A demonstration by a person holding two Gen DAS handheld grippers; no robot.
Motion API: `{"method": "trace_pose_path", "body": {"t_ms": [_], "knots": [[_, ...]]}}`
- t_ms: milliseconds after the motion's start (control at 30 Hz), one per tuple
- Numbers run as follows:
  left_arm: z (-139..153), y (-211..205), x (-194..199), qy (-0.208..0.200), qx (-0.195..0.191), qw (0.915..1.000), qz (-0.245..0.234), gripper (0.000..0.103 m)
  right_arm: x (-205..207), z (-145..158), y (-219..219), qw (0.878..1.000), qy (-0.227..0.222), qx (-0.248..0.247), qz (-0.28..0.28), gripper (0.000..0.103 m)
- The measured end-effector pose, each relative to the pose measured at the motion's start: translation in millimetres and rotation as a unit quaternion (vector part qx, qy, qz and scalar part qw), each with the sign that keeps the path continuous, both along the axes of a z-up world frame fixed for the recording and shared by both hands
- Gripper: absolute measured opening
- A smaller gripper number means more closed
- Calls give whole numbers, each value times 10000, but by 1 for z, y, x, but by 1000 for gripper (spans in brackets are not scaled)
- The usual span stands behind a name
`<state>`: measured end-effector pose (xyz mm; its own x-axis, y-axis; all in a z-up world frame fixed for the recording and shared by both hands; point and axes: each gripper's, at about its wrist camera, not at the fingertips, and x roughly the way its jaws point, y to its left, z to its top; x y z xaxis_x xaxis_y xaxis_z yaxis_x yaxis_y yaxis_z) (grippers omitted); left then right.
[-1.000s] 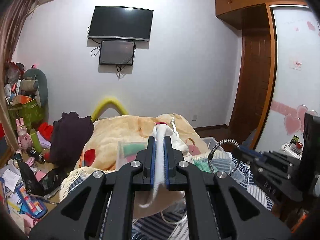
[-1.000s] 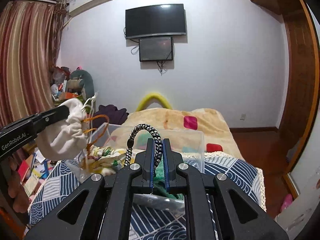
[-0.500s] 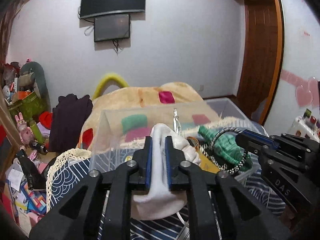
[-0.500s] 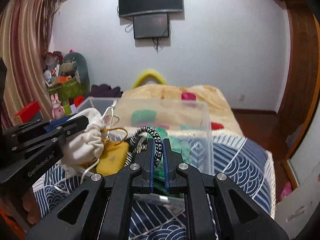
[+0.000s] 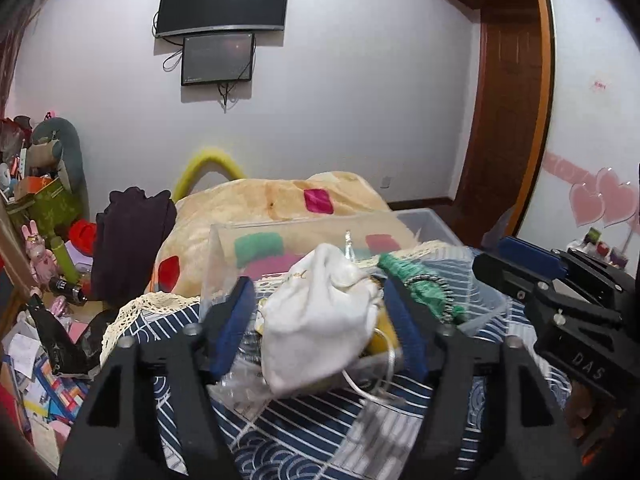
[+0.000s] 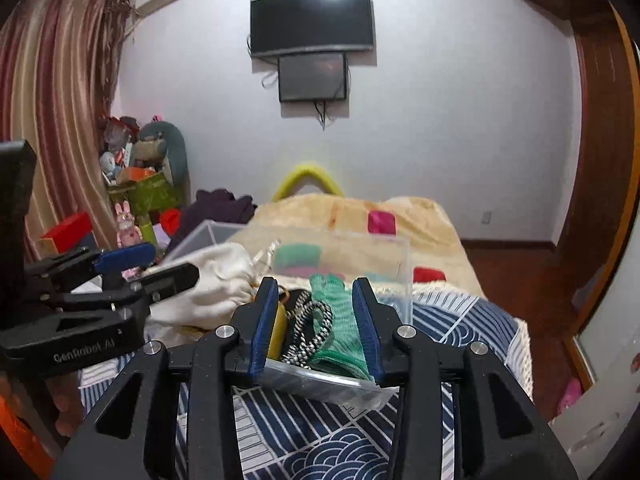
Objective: Organize soft objects
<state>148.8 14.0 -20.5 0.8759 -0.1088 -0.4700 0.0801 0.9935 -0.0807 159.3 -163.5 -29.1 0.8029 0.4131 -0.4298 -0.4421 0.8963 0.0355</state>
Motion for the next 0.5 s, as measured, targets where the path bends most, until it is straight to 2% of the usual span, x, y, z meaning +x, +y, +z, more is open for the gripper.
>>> {"method": "trace_pose_path", "body": {"t_ms": [67,267,333,433,500], "knots": [[5,0,-10,-85,-65,9999,-50,74,-7,7,-2,9999,-90,61,36,36],[21,-6,-44,-497,66,9987,-16,87,-33,20,-17,9985,-412,350,81,60],[24,-7,-55,-634,39,9980,-5,94,-42,23,-22,9978,-523,401,34,71],[28,-8,-68,-773,25,9970,26,99,-51,26,-26,9967,-671,466,-12,84],[30,-8,-75,-838,15,9965,40,101,-58,28,-27,9956,-834,425,-88,86]]}}
